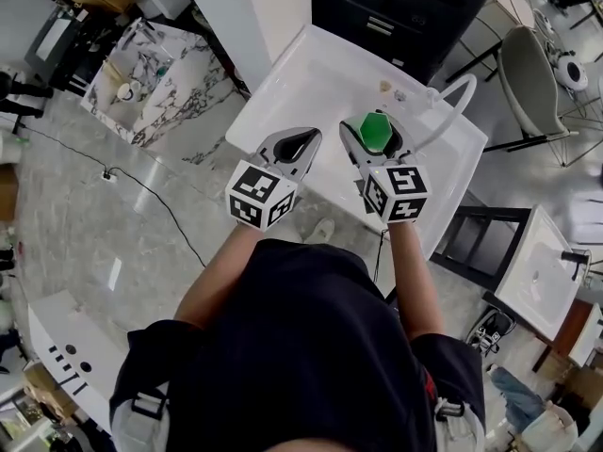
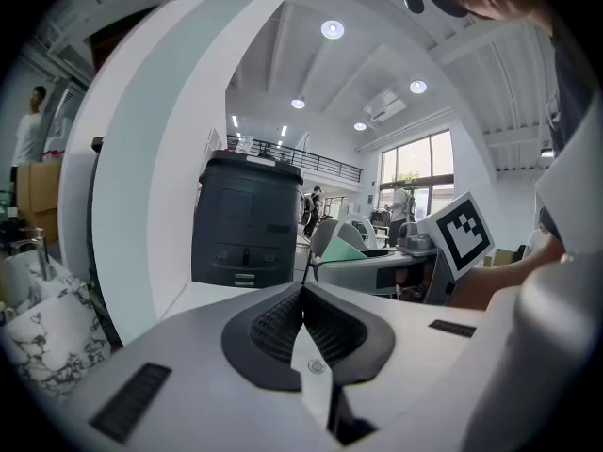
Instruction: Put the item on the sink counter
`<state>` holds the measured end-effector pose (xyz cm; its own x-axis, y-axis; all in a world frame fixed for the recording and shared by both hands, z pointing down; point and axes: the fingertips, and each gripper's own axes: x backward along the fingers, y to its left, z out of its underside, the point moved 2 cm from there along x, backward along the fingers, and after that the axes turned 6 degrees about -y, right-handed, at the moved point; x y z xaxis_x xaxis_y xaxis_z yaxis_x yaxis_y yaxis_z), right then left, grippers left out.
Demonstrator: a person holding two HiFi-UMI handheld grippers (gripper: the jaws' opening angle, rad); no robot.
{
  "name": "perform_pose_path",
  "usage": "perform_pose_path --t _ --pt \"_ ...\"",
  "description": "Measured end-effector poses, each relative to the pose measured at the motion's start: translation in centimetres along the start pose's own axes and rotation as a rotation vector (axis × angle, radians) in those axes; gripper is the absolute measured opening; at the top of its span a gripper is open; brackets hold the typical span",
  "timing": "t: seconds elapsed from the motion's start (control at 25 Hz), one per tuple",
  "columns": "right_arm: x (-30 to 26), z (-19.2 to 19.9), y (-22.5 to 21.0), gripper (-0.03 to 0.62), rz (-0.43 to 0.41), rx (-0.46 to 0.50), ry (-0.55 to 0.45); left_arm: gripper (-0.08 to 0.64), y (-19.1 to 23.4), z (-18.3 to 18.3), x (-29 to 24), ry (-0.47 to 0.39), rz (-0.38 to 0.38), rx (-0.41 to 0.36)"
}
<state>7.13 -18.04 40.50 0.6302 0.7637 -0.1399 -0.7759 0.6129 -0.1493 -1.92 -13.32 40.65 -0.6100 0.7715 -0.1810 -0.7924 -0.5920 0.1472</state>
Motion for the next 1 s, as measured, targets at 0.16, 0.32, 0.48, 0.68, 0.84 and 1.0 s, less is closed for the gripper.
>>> perform_pose_path --t 0.16,0.32,0.48,0.68,0.84,1.0 --pt "-0.8 0.1 -0.4 0.331 -0.008 -0.007 0.002 0.012 0.4 0.0 -0.5 0.008 -0.011 -0.004" --pt "-1.7 0.1 -0.9 0.331 -0.012 -0.004 0.012 0.012 1.0 0.1 -1.2 0.014 -0.017 -0.001" --pt "-3.2 0.2 -1.4 0.331 0.007 -0.010 0.027 0.012 2.1 0.1 -2.0 0.019 0.003 0.012" --pt "-5.1 0.6 -1.8 0.331 0.041 -0.023 0.048 0.012 4.2 0.5 -3.3 0.046 0.045 0.029" --pt "-7.0 0.9 -2.6 0.331 0.070 -0.028 0.067 0.012 6.5 0.6 -4.4 0.058 0.068 0.050" --pt "-9.2 1.3 -3.5 0.331 0.094 -0.040 0.084 0.012 8.4 0.8 -5.6 0.067 0.094 0.079"
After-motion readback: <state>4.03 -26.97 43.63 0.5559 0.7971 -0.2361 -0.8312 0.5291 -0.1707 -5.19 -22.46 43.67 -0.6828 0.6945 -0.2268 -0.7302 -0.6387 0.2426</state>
